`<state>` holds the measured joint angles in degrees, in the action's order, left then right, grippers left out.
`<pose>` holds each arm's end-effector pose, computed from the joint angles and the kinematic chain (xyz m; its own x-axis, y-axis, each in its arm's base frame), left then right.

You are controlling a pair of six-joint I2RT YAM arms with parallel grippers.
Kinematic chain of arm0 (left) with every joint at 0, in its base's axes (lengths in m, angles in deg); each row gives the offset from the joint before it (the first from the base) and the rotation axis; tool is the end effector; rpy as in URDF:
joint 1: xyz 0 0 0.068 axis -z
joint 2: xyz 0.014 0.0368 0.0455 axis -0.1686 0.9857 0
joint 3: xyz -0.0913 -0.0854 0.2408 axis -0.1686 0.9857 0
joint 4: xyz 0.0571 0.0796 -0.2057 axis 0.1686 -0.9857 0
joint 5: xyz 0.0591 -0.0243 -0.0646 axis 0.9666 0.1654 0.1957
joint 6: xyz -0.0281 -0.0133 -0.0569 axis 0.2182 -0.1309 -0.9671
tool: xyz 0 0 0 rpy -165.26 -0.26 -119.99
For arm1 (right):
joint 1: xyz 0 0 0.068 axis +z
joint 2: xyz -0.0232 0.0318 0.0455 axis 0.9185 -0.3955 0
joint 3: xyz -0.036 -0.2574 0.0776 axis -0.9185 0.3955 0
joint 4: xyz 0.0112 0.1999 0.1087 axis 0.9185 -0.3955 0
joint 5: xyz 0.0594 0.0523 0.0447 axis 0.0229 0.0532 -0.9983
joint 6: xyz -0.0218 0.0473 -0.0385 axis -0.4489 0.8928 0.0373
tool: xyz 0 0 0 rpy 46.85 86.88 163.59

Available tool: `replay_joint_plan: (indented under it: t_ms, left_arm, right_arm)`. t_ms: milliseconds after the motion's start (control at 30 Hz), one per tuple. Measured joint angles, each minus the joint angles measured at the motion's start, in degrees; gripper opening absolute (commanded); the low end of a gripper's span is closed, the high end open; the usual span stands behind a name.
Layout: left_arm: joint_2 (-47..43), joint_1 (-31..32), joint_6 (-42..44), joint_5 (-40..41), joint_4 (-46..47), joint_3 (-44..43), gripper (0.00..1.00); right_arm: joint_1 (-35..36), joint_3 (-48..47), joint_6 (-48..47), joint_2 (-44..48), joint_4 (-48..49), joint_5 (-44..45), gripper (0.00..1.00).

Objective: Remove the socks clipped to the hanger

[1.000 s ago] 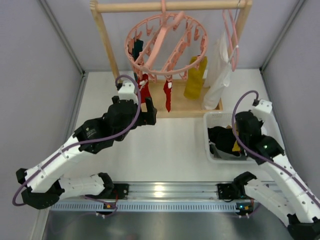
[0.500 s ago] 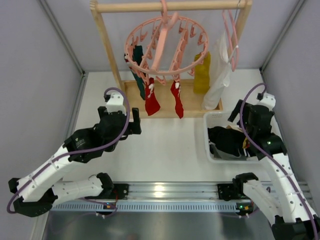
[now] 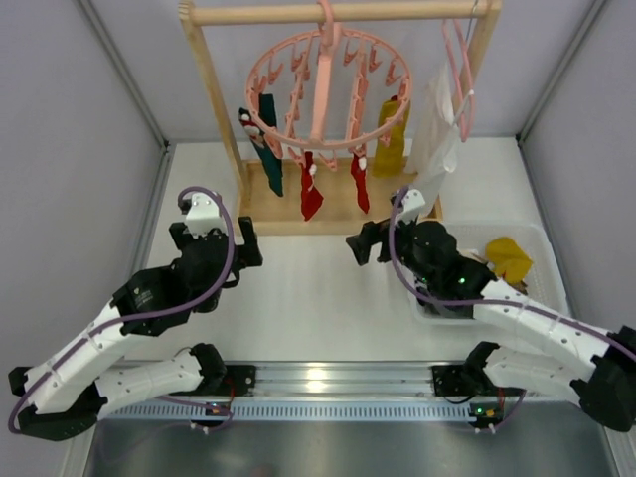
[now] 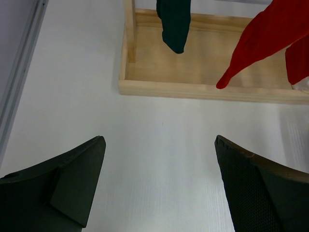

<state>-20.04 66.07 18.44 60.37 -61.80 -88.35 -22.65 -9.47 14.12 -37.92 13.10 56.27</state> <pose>0.0894 -0.0634 0.3786 -0.3356 -0.1142 -0.9351 -0.0234 0.9933 -0.1129 0.1538 0.1411 0.3089 -0.3409 0.1191 -0.9325 -0.5318 0.7935 0.2957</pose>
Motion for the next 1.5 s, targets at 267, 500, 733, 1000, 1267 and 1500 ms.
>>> replay_joint_plan:
  t_ms: [267, 500, 733, 1000, 1267, 1500]
  left_arm:
    - [-1.7, 0.0, -0.3, 0.7, -0.2, 1.9, 0.99]
    - [-1.0, 0.0, -0.3, 0.1, -0.2, 1.9, 0.99]
    - [1.6, 0.0, -2.7, -3.4, -1.1, -1.1, 0.99]
    - [13.7, 0.0, -3.7, -7.9, -0.9, -17.7, 0.99]
    - [28.5, 0.4, -3.7, -10.2, -0.5, -31.6, 0.99]
    - [35.3, 1.1, -3.6, -9.4, -0.3, -40.4, 0.99]
  right_arm:
    - [3.5, -3.8, -5.6, -15.2, 8.2, 16.0, 0.86]
    - [3.5, -7.0, -9.7, -24.0, 14.3, 22.6, 0.43]
    - [3.7, -6.9, -11.6, -25.3, 20.1, 23.6, 0.00]
    - [7.0, -3.9, -10.8, -20.5, 22.8, 23.4, 0.00]
    - [11.2, 0.6, -7.1, -13.7, 23.4, 22.9, 0.00]
    - [14.2, 5.0, -3.3, -11.1, 24.7, 20.1, 0.00]
